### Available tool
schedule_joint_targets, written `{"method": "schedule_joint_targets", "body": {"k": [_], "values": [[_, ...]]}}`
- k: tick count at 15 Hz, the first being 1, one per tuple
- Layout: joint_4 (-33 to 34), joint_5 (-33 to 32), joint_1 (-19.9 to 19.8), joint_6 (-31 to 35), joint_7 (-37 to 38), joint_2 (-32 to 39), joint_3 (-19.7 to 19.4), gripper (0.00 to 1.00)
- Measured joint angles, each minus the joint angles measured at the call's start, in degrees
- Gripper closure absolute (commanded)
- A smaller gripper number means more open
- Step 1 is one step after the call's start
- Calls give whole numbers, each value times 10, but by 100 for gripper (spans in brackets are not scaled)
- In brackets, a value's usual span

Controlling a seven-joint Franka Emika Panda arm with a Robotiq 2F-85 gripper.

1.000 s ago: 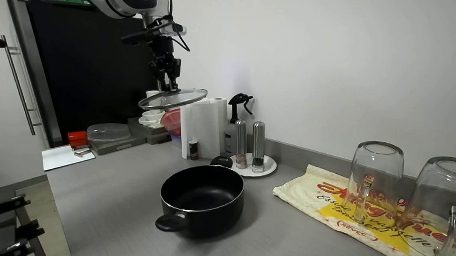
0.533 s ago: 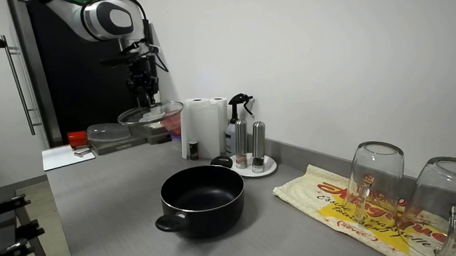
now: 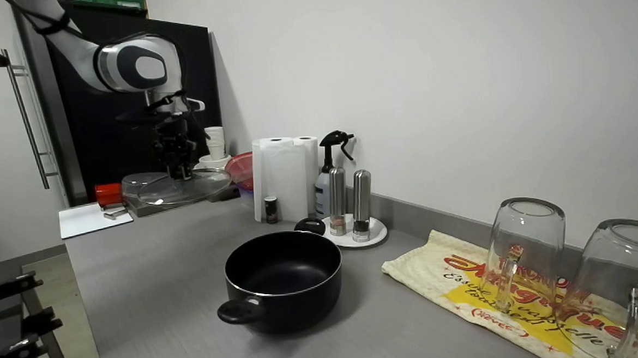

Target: Take the lid off of the pot

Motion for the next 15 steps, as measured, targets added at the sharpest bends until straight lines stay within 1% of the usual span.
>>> {"method": "schedule_joint_targets", "body": {"k": [4,7,11,15], "values": [[-11,4,26,63,39,51,6,77],[-12,4,36,97,58,96,5,77],[-12,11,39,120,67,148,4,77],[-12,14,43,131,73,181,3,77]]}}
